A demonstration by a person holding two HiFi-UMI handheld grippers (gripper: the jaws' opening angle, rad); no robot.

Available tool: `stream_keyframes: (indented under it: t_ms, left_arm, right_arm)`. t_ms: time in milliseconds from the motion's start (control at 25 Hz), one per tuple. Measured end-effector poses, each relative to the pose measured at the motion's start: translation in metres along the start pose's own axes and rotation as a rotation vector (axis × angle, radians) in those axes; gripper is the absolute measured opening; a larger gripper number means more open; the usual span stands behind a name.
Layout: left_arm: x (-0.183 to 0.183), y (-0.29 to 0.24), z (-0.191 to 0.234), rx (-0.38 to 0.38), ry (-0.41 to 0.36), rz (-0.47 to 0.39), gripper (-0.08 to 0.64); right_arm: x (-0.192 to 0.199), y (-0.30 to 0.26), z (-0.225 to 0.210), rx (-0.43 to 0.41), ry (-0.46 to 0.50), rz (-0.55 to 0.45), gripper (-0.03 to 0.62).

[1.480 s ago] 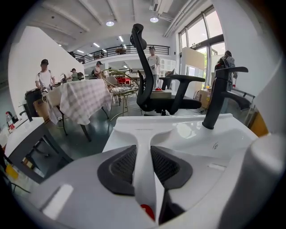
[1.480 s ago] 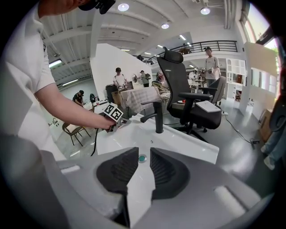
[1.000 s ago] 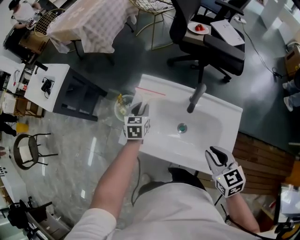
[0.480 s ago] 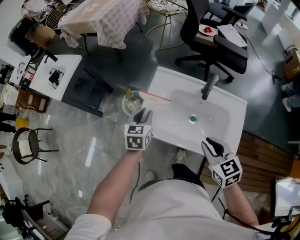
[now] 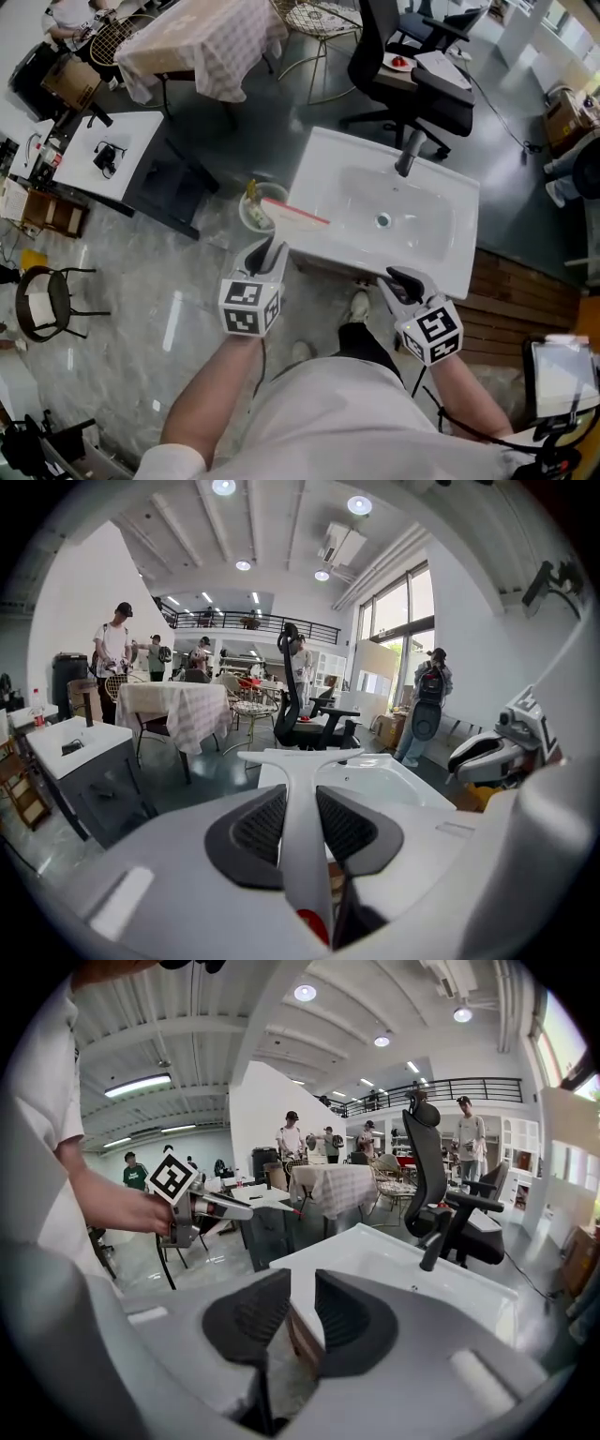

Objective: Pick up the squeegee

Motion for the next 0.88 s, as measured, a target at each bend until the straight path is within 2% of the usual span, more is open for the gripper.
stream_keyframes:
  t_ms: [600,880]
  left_arm:
    - [0.034,0.144,-0.002,0.079,0.004,-0.037,0.106]
    - [0.045,0.182,-0.005,0.096,-0.007,-0.049,0.106]
  right_arm:
    - [-0.003,0.008,0.086,0.012,0.062,-0.02,0.051]
    - [-0.001,0.011,0.117,0.019,0.078,-0.036,0.013]
Point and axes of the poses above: the fingertips, and each gripper's own axes: y backward along the fingers, z to its left, x out of its underside, the point moved 2 cm from there along y, backward along the fingers, and after that the axes turned 6 degrees about -x, right-handed, at the moved point
